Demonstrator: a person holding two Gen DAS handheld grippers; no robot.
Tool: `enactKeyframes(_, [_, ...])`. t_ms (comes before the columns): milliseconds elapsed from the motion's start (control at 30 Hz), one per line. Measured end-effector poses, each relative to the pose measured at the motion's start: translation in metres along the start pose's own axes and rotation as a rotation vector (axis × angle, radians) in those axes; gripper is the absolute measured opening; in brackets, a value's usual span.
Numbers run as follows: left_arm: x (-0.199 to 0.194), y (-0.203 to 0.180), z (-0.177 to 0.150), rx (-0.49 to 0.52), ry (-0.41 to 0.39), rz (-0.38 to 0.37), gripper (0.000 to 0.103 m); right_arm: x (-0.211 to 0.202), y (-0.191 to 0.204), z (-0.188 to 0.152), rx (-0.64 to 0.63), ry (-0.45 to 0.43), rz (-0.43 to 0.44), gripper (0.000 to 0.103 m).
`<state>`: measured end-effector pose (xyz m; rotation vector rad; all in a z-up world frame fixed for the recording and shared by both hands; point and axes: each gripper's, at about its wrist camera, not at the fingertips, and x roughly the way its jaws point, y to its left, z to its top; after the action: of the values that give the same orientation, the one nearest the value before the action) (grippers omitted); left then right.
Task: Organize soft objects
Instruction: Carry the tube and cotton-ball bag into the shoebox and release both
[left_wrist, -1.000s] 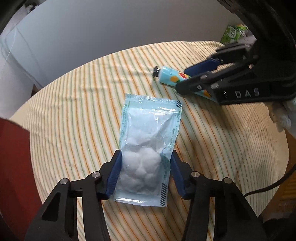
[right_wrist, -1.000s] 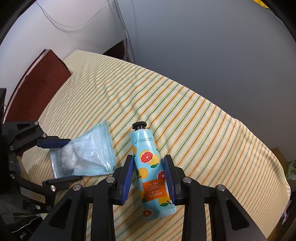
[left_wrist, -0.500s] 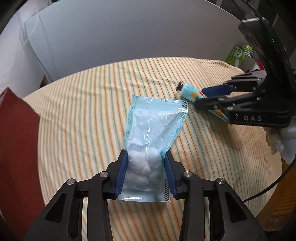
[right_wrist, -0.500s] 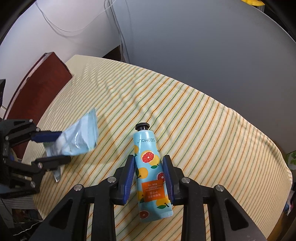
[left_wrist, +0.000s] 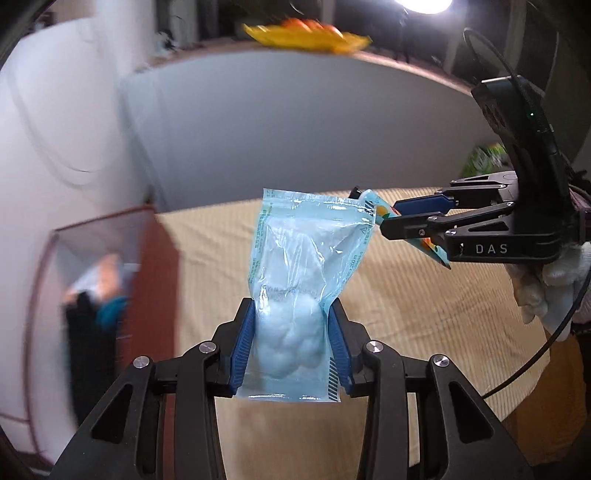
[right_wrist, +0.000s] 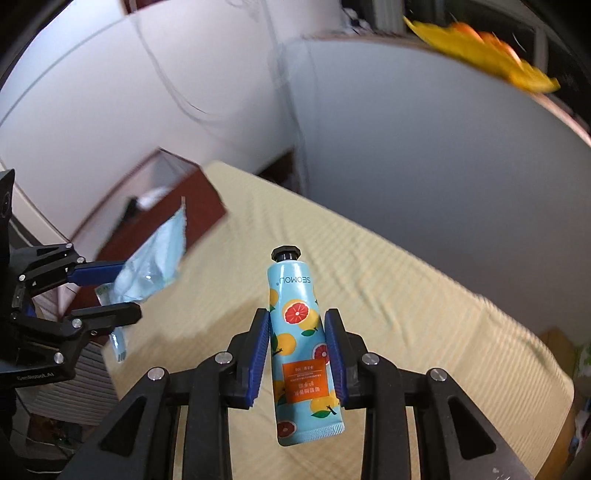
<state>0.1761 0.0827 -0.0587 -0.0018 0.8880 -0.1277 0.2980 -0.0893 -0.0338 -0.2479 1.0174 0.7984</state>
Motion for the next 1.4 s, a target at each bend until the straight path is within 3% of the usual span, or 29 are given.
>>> enactKeyframes(267, [-0.068, 0.086, -0.034, -0.126, -0.079, 0.149, 0.037, 0.000, 0.068, 0.055, -0.089, -0.059, 0.052, 0.027])
enactKeyframes(467, [-0.081, 0.133, -0.066, -0.192, -0.043, 0.250, 0.037, 0.018, 0.121, 0.089, -0.145, -0.063, 0.071, 0.027])
enactKeyframes(733, [-0.079, 0.155, -0.089, -0.206, 0.005, 0.302, 0.038, 0.058, 0.162, 0.120, -0.213, -0.031, 0.067, 0.026])
enactKeyframes(800, [-0.077, 0.157, -0.092, -0.211, 0.012, 0.299, 0.038, 0.067, 0.170, 0.127, -0.223, -0.023, 0.072, 0.015])
enactKeyframes(1033, [-0.061, 0.159, -0.091, -0.214, 0.033, 0.286, 0.038, 0.104, 0.184, 0.148, -0.221, 0.004, 0.089, 0.013])
enactKeyframes(1133, [-0.059, 0.156, -0.089, -0.195, 0.040, 0.271, 0.045, 0.106, 0.185, 0.147, -0.221, -0.001, 0.098, 0.013])
enactKeyframes(1167, [-0.059, 0.155, -0.089, -0.190, 0.041, 0.292, 0.053, 0.105, 0.187, 0.145, -0.227, -0.002, 0.096, 0.013])
enactKeyframes(1233, [-0.059, 0.155, -0.088, -0.182, 0.035, 0.313, 0.066, 0.105, 0.190, 0.142, -0.246, -0.002, 0.085, 0.020])
enactKeyframes(1267, [-0.060, 0.155, -0.088, -0.187, 0.030, 0.317, 0.069, 0.104, 0.191, 0.144, -0.246, -0.006, 0.078, 0.032])
enactKeyframes(1300, [-0.060, 0.155, -0.088, -0.192, 0.028, 0.319, 0.069, 0.102, 0.189, 0.142, -0.239, -0.018, 0.072, 0.047])
enactKeyframes(1367, [-0.058, 0.157, -0.088, -0.200, 0.028, 0.318, 0.069, 0.100, 0.188, 0.141, -0.228, -0.029, 0.078, 0.058])
enactKeyframes(1400, [-0.058, 0.157, -0.087, -0.203, 0.029, 0.317, 0.069, 0.099, 0.186, 0.140, -0.226, -0.029, 0.083, 0.058])
